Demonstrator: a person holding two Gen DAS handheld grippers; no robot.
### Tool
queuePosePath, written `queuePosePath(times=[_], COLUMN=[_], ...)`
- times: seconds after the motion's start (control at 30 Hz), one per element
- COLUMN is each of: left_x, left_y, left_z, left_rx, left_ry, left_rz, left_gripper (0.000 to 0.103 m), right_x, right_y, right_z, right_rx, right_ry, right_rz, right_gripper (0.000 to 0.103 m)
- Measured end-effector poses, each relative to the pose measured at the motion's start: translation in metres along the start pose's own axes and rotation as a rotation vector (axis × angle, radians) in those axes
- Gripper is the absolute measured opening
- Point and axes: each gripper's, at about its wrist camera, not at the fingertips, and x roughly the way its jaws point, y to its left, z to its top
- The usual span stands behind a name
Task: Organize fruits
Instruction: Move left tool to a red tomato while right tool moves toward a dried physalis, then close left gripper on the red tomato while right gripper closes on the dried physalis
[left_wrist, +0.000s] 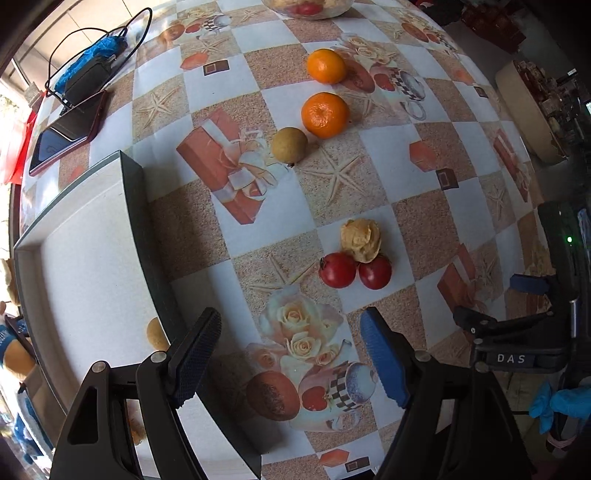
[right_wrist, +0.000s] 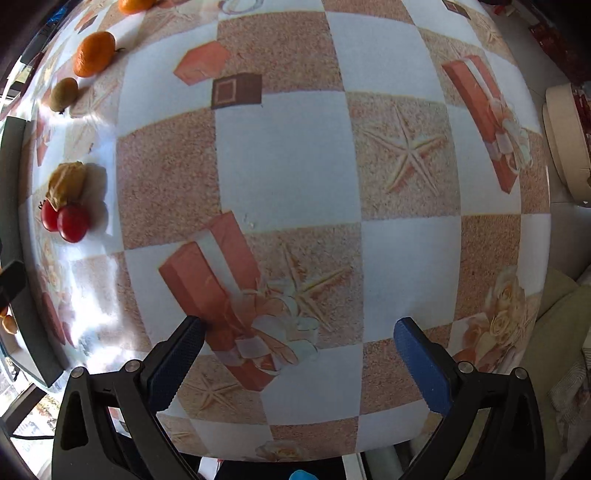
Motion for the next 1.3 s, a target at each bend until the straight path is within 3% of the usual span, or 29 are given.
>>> queuePosePath(times=[0.17,0.3,0.5,0.83,0.9,1.13,1.23,1.3], left_x=[0.016,0.021,0.017,0.024,0.031,0.037,0.037,0.036], left_y=[-0.009,-0.016,-0.012,0.002,0.002,-0.003,-0.009,-0.01], left_z=[0.018,0.032,0.048,0.03,0.031,0.045,0.048,0.049], left_rx=[0.019,0.038,-0.007,-0.014,-0.033,-0.024,-0.002,0.0], left_ry=[0.019,0.008,-0.001,0.03,0.045,0.031,0.019,0.01], left_rz=[-0.014,-0.065,-0.077,-0.034,-0.042,-0.003,0.035,0.039], left_gripper=[0.076,0.075,0.074,0.074,0.067,0.063,0.051,0.029], right_x=[0.006,0.001,0.003,0.001,0.001,0.001,0.001,0.0], right_y=[-0.015,0.0,-0.008,0.0,0.0,0.0,0.0,0.001], right_z=[-0.013,-0.012,-0.017,-0.013,-0.013,-0.012,-0.012,-0.013], right_rx=[0.007,0.005,0.003,0.003,0.002,0.005,0.003,-0.001], right_ry=[-0.013,-0.008,-0.008,-0.019,-0.017,-0.016,-0.02,-0.029], right_rz=[0.024,0.022,0.021,0.016,0.016,0.014,0.014,0.012], right_gripper=[0.103,0.103,0.103,0.103,0.103,0.103,0.103,0.103])
